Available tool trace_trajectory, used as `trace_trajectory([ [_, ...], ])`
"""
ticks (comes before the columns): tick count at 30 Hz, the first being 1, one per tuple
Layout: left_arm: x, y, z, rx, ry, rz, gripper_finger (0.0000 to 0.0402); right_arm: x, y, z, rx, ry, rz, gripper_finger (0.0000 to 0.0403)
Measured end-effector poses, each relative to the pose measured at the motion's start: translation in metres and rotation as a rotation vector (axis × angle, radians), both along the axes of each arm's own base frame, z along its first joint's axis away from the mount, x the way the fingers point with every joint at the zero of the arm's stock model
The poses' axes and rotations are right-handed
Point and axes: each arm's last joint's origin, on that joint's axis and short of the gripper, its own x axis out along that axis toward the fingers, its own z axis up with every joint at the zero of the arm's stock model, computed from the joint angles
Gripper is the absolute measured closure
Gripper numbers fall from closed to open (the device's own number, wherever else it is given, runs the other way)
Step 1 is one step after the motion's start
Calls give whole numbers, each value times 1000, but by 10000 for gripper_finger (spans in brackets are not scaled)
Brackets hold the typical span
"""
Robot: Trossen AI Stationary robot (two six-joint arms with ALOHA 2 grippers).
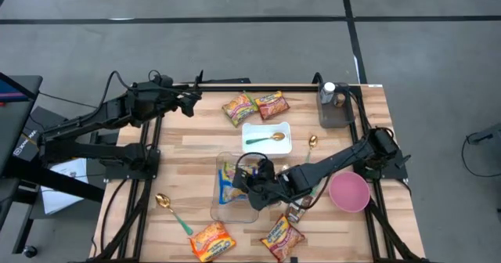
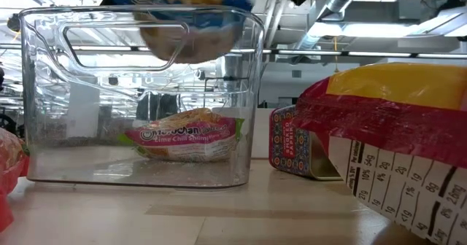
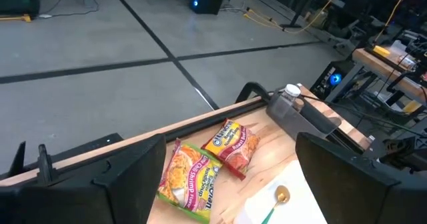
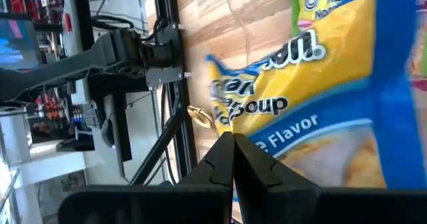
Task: Pick & Place Food Item
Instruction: Put the blue noodle pack into the transparent bin
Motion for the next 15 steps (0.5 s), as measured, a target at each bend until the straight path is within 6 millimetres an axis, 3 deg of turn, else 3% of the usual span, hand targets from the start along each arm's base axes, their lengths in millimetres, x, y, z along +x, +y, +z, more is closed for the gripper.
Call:
trace_trajectory([
  [5,0,0,0,0,0,0,73,-3,8,-1,13,-13,-17,403],
  [15,0,0,0,0,3,-1,73,11,22,-29,41,-53,-67,403],
])
